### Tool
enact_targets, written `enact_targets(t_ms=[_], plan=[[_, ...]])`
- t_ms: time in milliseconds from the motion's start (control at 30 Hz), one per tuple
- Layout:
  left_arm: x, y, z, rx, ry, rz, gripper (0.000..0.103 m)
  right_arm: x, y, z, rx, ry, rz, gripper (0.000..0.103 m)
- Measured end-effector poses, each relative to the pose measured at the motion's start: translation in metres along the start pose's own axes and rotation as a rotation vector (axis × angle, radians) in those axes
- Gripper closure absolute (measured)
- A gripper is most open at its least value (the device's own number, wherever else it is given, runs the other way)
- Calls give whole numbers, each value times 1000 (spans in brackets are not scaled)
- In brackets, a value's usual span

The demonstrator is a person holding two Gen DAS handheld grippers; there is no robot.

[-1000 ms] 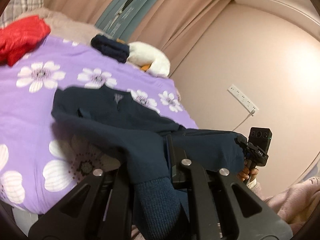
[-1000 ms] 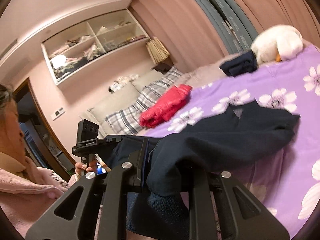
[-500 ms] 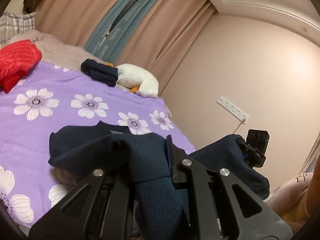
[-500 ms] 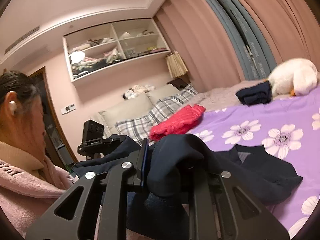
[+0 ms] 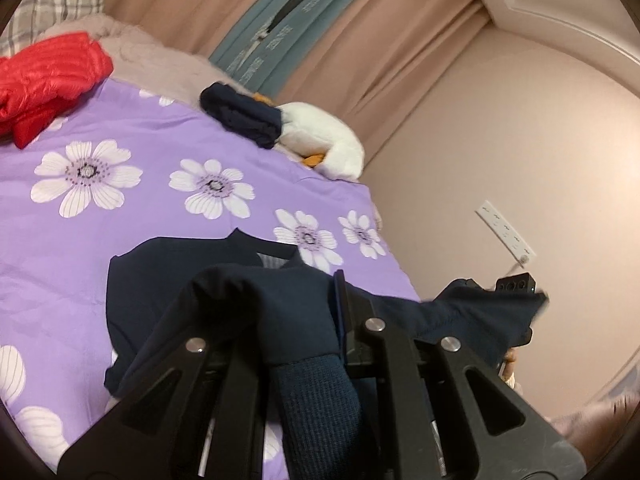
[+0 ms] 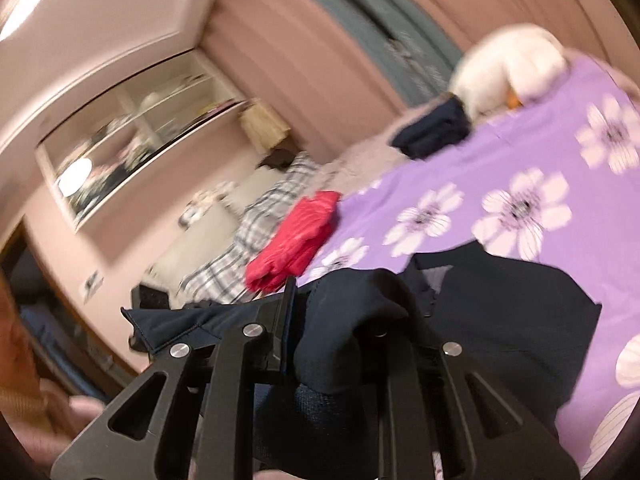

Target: Fold large clothes

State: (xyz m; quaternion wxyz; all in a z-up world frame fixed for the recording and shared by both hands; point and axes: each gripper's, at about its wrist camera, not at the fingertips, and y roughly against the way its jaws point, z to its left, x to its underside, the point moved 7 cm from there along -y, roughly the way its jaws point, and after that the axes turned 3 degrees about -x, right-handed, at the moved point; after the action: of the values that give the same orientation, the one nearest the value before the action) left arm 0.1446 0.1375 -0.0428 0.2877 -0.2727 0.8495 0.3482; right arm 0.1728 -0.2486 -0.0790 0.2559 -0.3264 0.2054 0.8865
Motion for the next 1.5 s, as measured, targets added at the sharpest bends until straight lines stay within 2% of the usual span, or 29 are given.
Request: enact_targets(t_ms=[233,333,567,733,1000,1200,1300,1333,1400,1467,1500], plan=[[-31,-53,47,-91,88,27,93,-25,-18,-67,111,-157,-52,85],[-33,-71,67,-87,138,47,93,-26,-21,-95,139,-217,-61,85],[-12,-114,106,-141,205,132,93,-5,-36,-139,194,-305,-15,85],[-12,-147,131,-176,232,191,93,-2,-51,-163,237,-338,19,85],[-16,-224,182,-319,323,311,93,0,-96,-230,357,-476,77,85],[-11,-255,214,-381,393,384,92,5,-107,-265,380,-608,85,85],[-10,-263,223,-385,446,406,89,7,-108,-274,384,-641,94,84],[-9,-265,225,-373,473,411,87,8,-109,-277,377,-669,94,83],[-10,-268,230,-334,536,411,77,9,-108,-282,350,-733,89,78],[-17,-271,229,-291,565,380,48,5,-107,-283,321,-774,73,63],[-23,-270,228,-284,574,351,40,2,-106,-282,299,-800,59,58]])
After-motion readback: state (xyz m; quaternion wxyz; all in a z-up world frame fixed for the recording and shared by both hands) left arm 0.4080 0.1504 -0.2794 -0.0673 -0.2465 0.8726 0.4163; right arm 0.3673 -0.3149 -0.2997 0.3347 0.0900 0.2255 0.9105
